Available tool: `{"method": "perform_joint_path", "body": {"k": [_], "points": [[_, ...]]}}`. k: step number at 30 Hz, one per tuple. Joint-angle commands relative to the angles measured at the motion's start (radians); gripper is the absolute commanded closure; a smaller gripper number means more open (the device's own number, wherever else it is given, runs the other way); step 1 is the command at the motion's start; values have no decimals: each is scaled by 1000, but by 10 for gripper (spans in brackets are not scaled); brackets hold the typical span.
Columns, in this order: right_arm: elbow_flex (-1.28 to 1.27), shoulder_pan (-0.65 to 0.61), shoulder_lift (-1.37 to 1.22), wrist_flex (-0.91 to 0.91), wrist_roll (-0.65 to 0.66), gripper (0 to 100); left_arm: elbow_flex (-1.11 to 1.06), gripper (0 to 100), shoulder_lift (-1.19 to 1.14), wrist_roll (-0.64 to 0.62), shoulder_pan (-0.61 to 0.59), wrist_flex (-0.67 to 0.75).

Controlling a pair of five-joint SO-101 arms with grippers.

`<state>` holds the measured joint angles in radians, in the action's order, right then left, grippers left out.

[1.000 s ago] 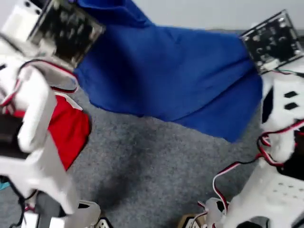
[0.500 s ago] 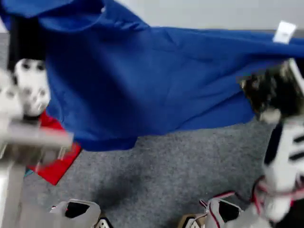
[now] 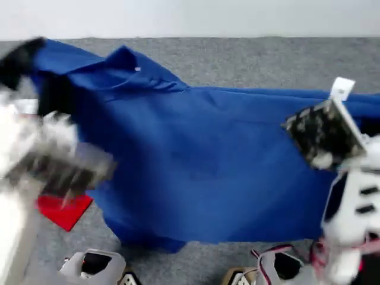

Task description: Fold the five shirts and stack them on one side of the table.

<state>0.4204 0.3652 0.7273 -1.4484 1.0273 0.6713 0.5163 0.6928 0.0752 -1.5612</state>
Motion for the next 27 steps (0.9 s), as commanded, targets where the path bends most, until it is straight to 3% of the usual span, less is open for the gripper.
{"method": "perform_joint_path", "body": {"k": [1,6,15,22,27], "points": [[-98,-48,-73,-1,8,988,-246,986,12,9,-2,28],[-321,-97,-151,113,3,988,-584,986,11,9,-5,318],[-735,-99,-269,644,6,988,-1050,986,-29,9,-3,930],[-845,-99,-406,1040,2,988,-993,986,-288,9,-9,1198],[-847,-99,-521,1259,2,988,-812,986,-500,9,-9,1292]]}}
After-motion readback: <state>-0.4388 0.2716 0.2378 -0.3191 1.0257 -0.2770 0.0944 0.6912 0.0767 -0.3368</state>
